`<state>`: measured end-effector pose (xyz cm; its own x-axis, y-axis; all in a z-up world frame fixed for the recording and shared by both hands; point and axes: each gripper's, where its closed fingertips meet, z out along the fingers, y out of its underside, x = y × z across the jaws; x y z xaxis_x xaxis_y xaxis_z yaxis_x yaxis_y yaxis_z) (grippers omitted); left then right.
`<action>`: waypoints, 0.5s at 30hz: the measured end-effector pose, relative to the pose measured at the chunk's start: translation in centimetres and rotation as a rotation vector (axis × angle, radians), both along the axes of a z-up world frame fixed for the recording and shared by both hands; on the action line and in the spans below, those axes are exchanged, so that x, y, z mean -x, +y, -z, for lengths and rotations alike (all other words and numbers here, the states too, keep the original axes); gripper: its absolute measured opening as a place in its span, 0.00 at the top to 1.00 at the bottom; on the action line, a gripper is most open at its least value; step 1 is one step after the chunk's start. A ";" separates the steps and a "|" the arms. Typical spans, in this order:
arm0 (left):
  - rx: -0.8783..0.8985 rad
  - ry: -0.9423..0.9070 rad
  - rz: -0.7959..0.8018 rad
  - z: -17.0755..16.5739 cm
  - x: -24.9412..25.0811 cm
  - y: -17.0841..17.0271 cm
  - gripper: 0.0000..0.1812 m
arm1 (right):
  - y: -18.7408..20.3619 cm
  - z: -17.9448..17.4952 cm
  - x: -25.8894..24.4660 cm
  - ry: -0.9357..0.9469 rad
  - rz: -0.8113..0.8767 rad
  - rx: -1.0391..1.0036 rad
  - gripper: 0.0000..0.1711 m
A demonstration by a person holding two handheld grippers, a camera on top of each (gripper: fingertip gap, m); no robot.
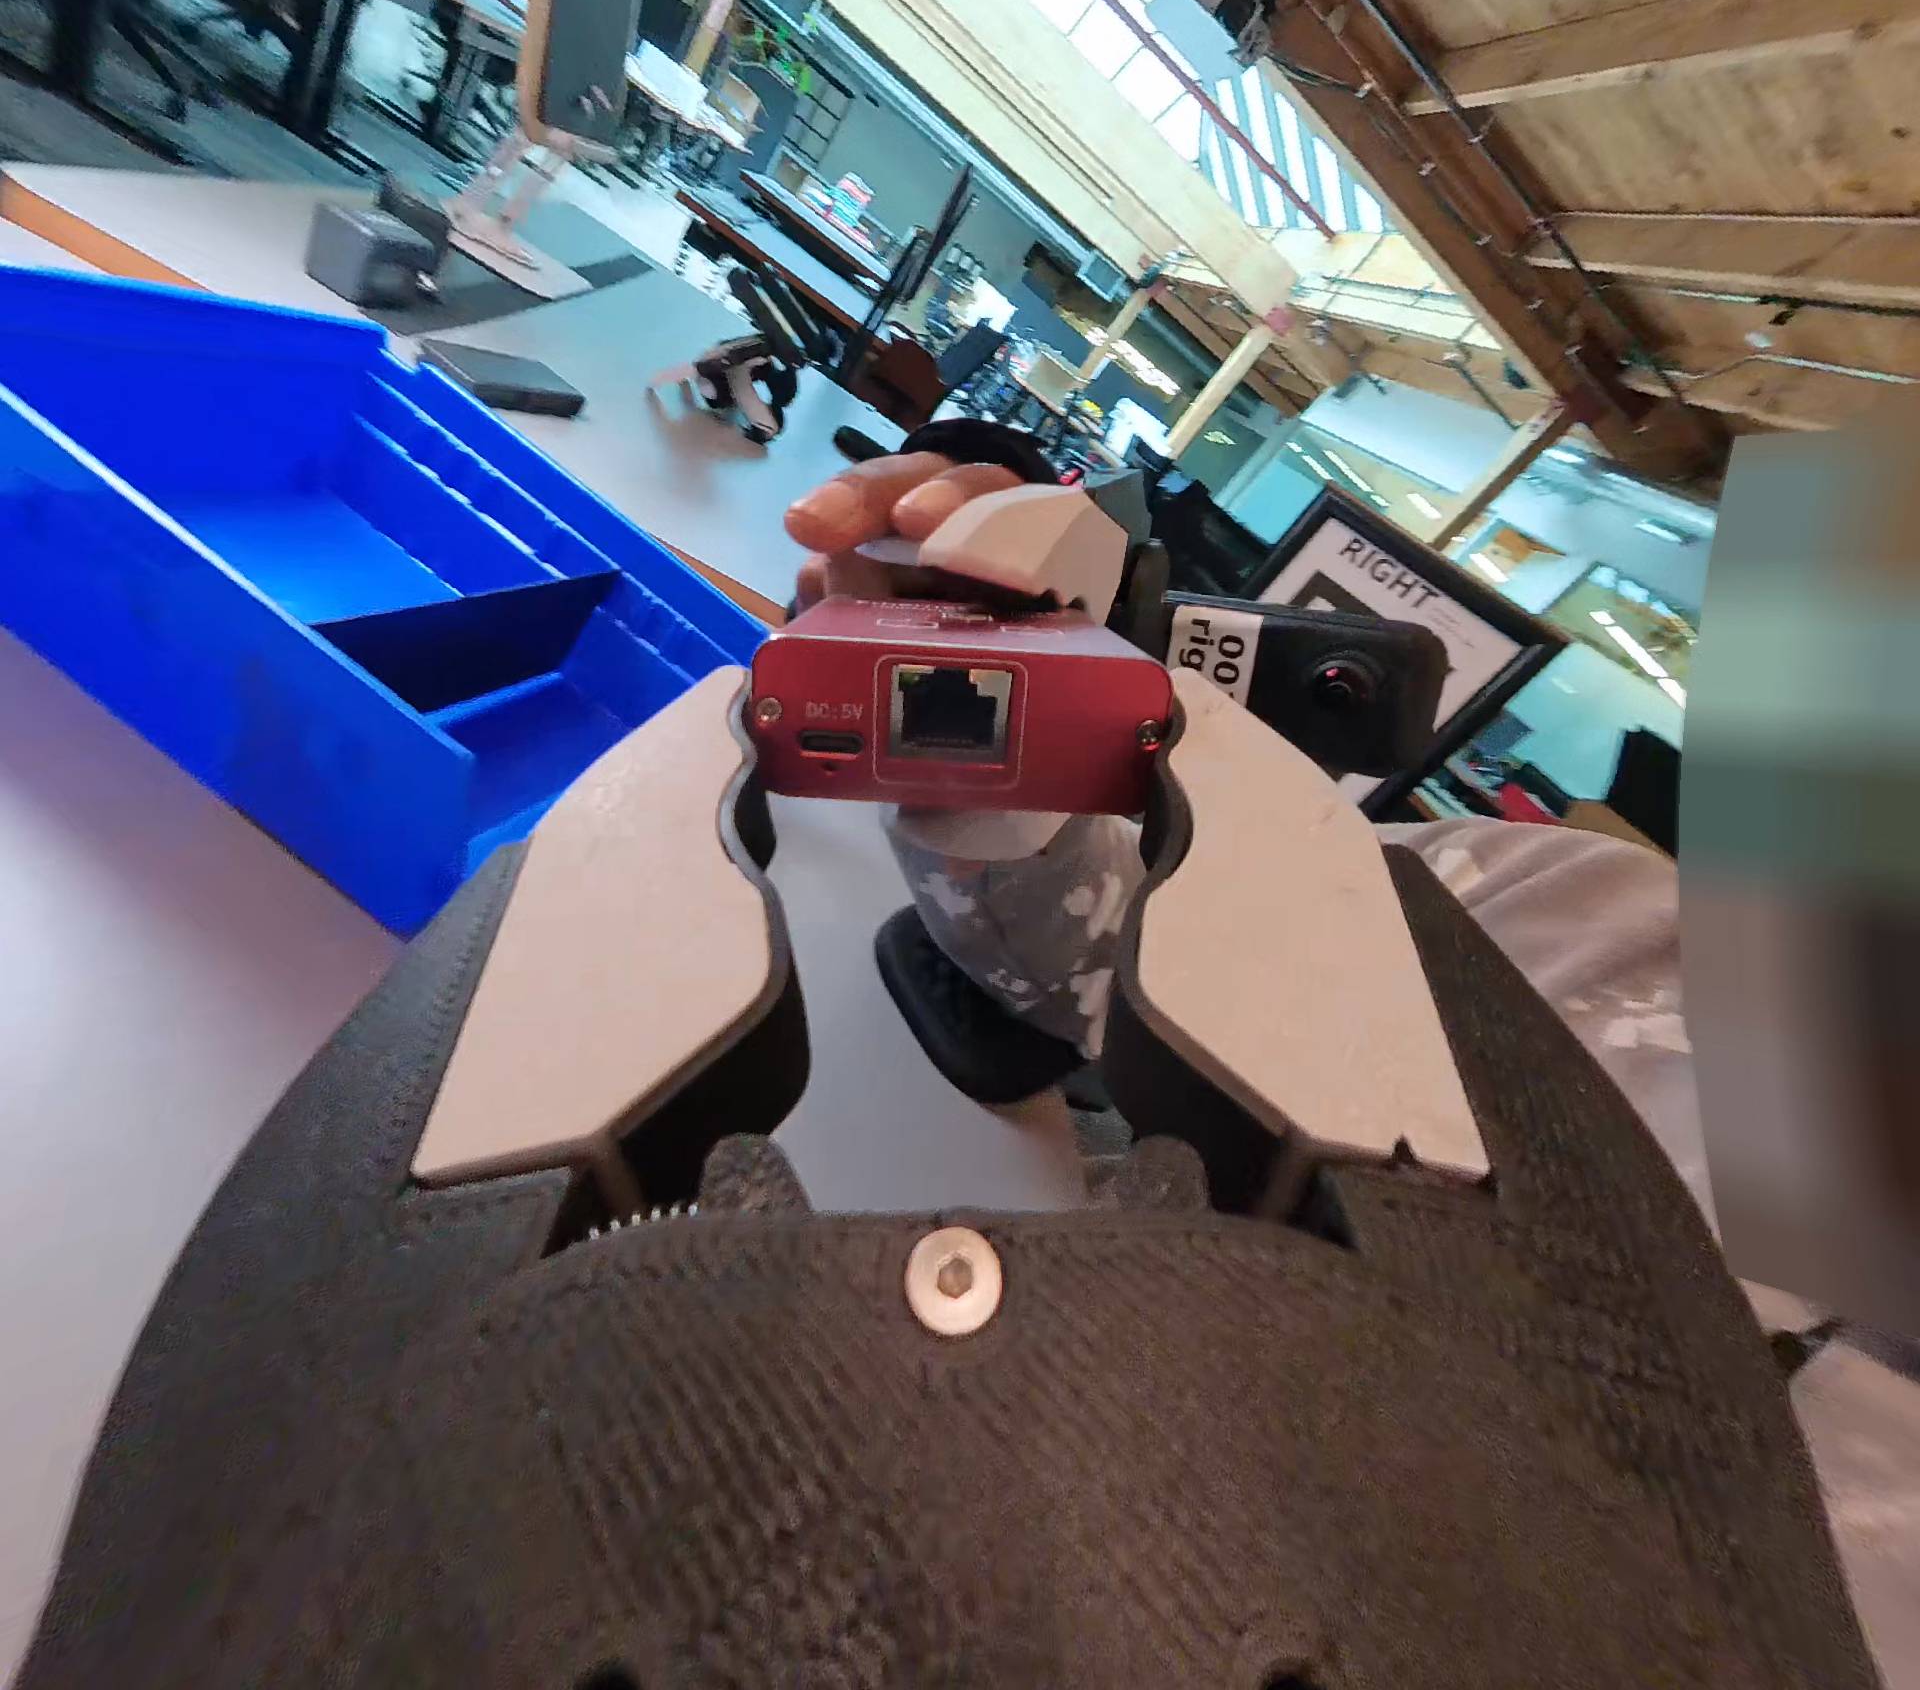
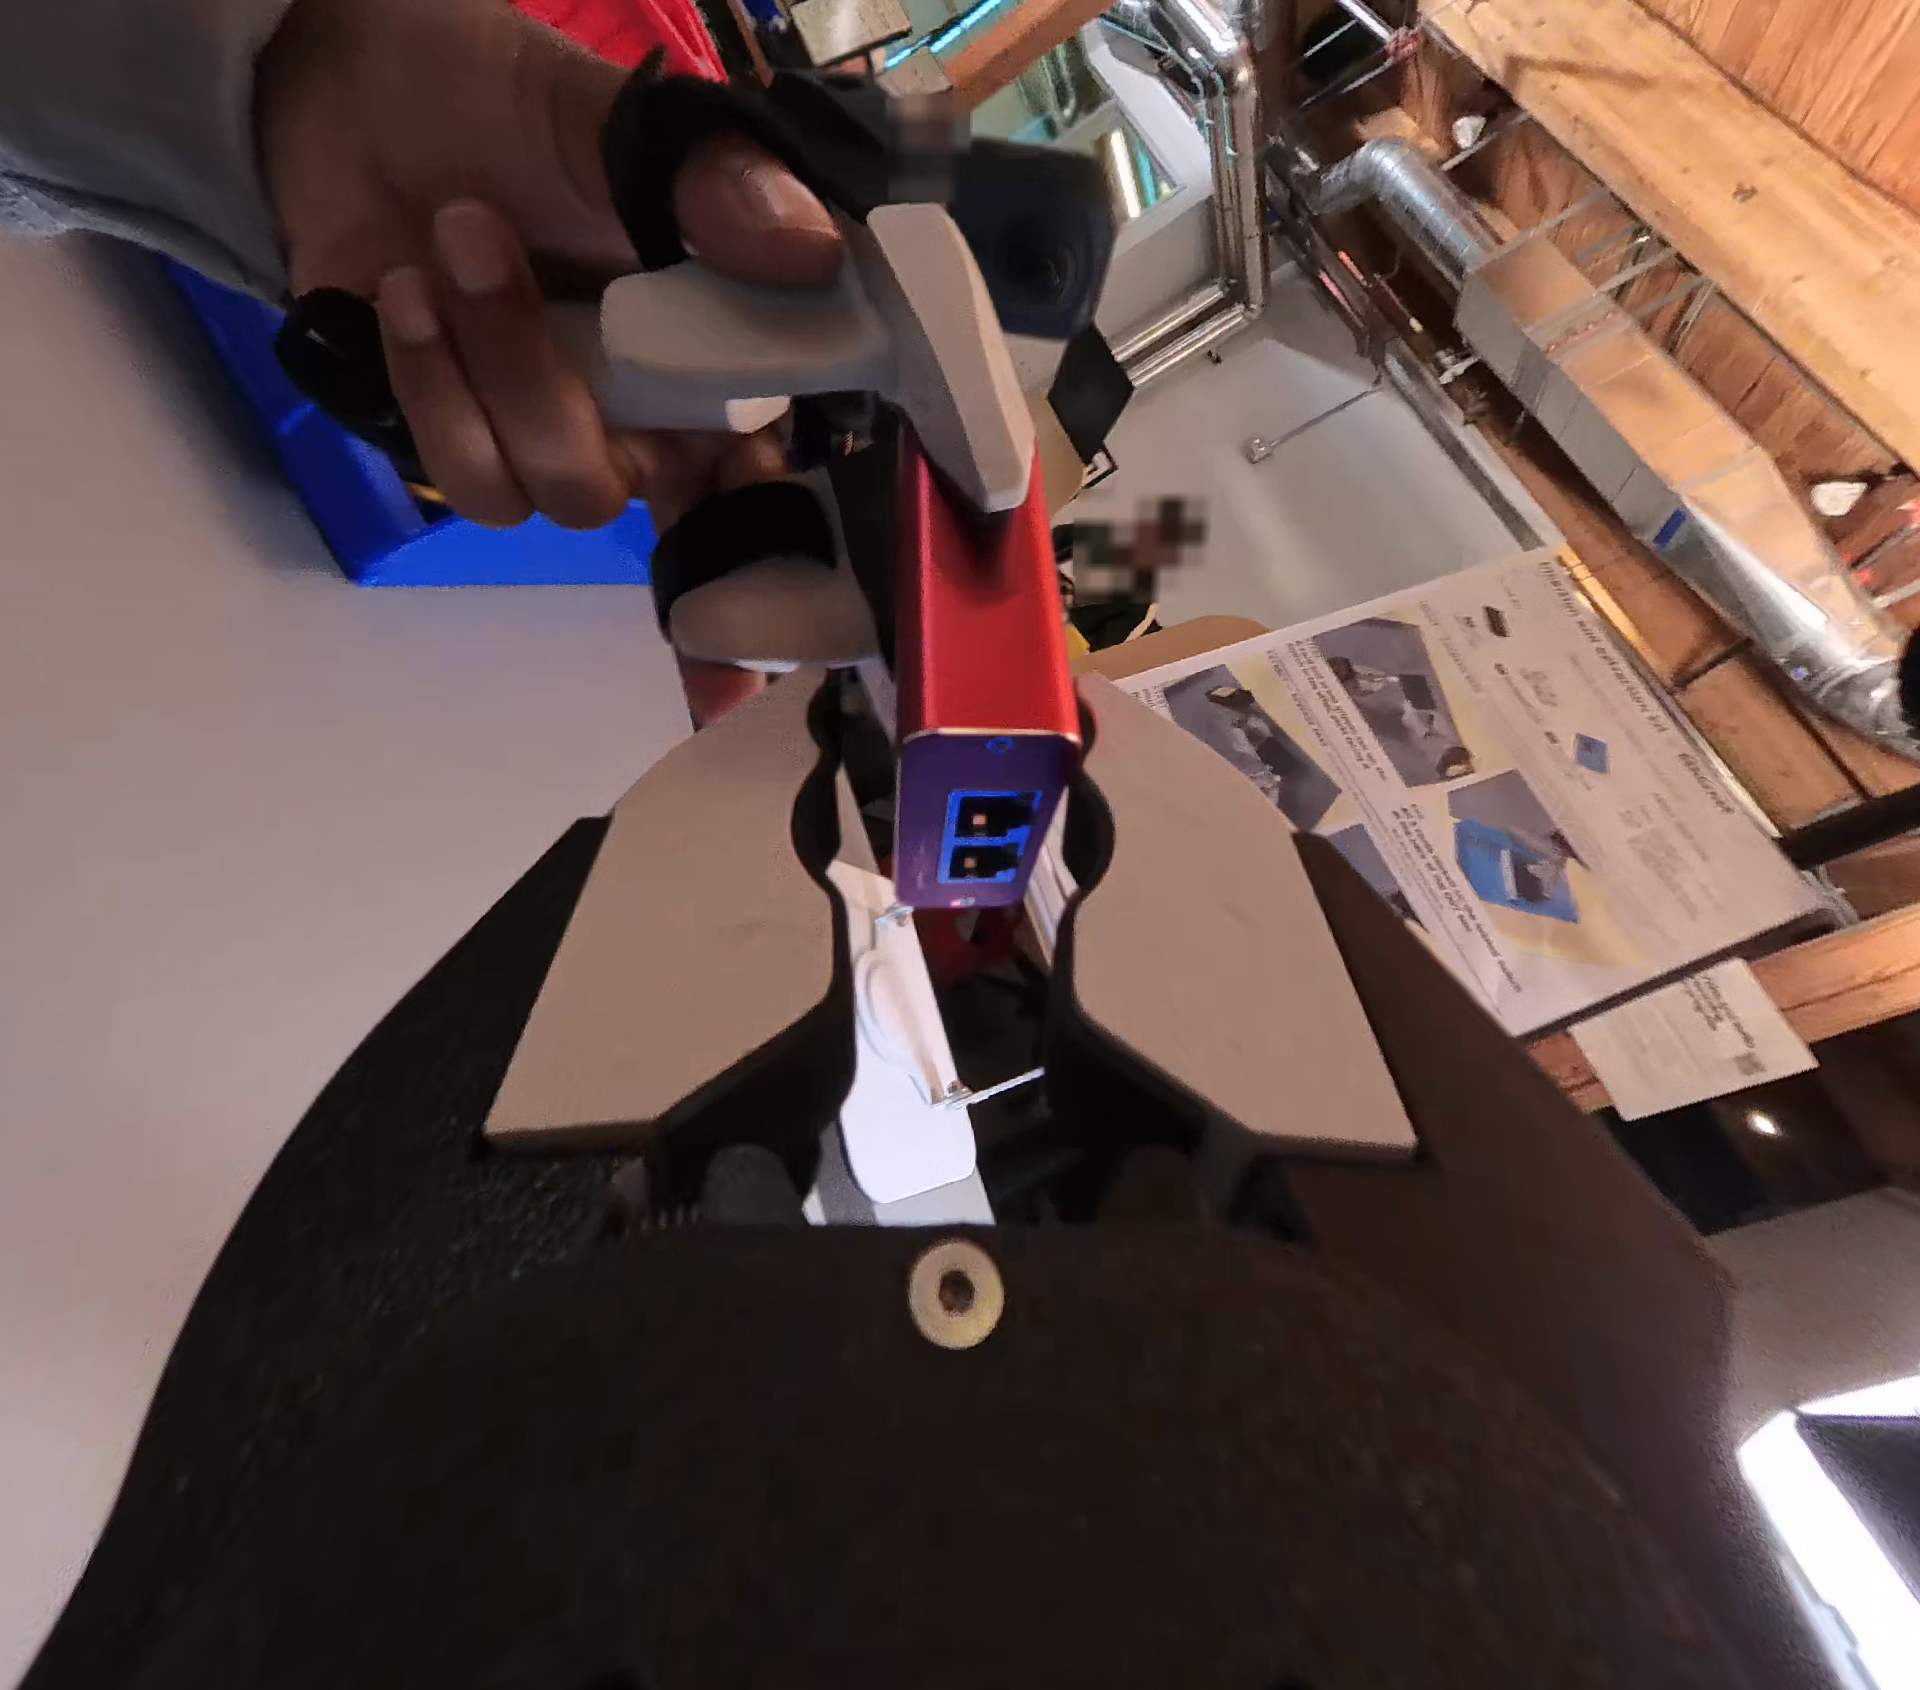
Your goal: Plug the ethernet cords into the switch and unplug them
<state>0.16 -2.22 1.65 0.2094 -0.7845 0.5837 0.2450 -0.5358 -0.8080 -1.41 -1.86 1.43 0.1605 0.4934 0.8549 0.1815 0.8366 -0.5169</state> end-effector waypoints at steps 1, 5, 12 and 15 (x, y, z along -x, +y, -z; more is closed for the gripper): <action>0.021 -0.024 0.020 0.1 -0.1 0.0 0.61 | -0.1 -0.1 -0.1 0.005 -0.006 -0.011 0.83; 0.071 -0.061 0.092 0.4 -0.5 -0.4 0.61 | -0.6 0.3 -0.5 -0.044 -0.043 0.038 0.84; -0.099 0.042 -0.015 -0.4 0.0 -0.3 0.61 | -0.6 -0.9 -1.4 0.010 -0.161 0.327 0.85; -0.198 0.146 -0.132 -1.0 1.7 0.1 0.62 | 0.0 -2.0 -2.4 0.073 -0.205 0.426 0.85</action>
<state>-1.57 -2.17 2.64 0.3886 -0.8405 0.3776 0.1752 -0.3349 -0.9258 1.01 -1.86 3.43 0.0755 0.8250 0.5601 -0.0146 0.5626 -0.8266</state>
